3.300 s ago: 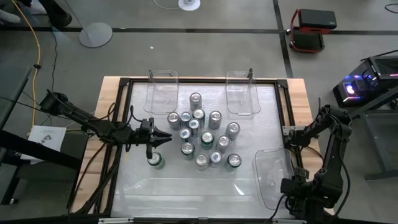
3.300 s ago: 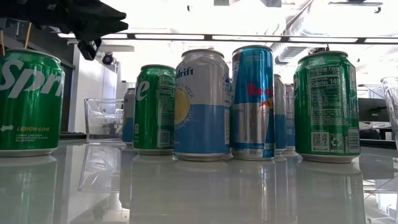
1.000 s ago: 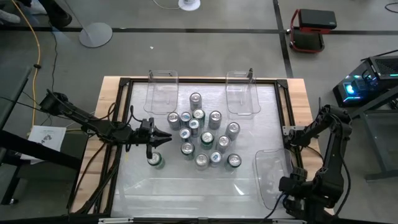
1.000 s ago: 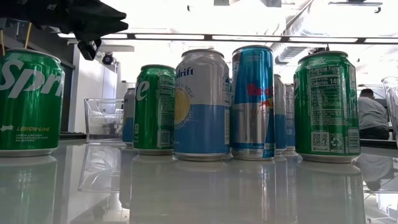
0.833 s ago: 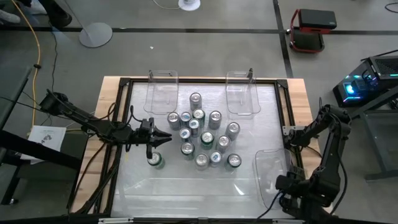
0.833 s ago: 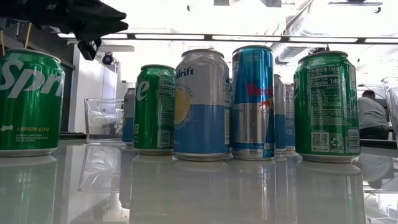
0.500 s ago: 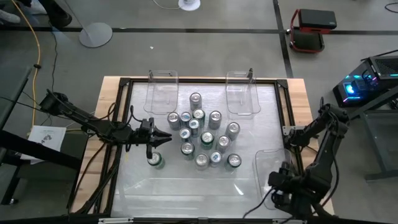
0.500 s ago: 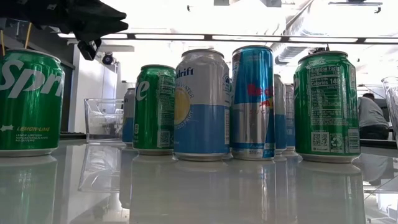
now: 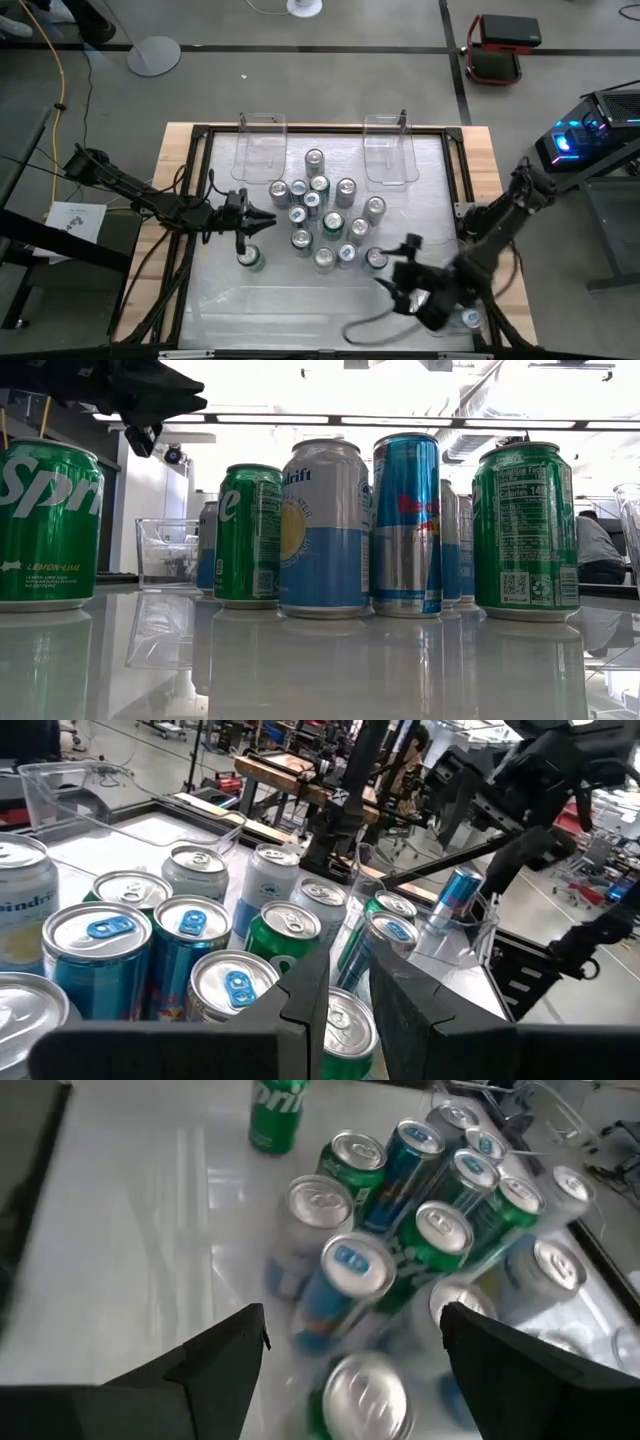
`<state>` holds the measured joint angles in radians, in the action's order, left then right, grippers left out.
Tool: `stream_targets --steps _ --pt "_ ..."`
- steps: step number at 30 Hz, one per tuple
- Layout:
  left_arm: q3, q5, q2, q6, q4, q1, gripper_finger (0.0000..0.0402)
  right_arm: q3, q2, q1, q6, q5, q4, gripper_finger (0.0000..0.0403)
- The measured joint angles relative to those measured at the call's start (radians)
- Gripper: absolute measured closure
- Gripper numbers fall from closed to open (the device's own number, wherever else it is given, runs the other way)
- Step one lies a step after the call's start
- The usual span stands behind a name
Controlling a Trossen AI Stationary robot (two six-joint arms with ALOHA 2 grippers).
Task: Sort soda cans
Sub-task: Put the blue soda can into the bottom right transparent bin
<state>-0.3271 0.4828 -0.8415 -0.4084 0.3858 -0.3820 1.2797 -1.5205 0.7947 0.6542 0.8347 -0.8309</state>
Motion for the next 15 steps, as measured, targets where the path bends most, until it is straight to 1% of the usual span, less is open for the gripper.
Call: stream_targets --steps 4,6,8,10,15 --pt "0.0 0.005 0.0 0.015 -0.001 0.001 0.0337 0.0 -0.011 -0.142 -0.253 -0.122 0.114 0.011" --pt "0.0 0.008 0.0 0.025 -0.001 0.002 0.0337 -0.001 -0.012 -0.22 -0.39 -0.221 0.19 0.011" --pt "0.0 0.024 0.0 0.026 -0.001 0.003 0.0337 -0.001 -0.011 -0.301 -0.494 -0.363 0.259 0.011" --pt "0.0 0.028 0.0 0.029 -0.001 0.003 0.0337 -0.001 -0.01 -0.368 -0.566 -0.507 0.28 0.011" --pt "0.0 0.037 0.0 0.029 -0.001 0.003 0.0337 -0.001 -0.022 -0.487 -0.654 -0.748 0.28 0.0106"
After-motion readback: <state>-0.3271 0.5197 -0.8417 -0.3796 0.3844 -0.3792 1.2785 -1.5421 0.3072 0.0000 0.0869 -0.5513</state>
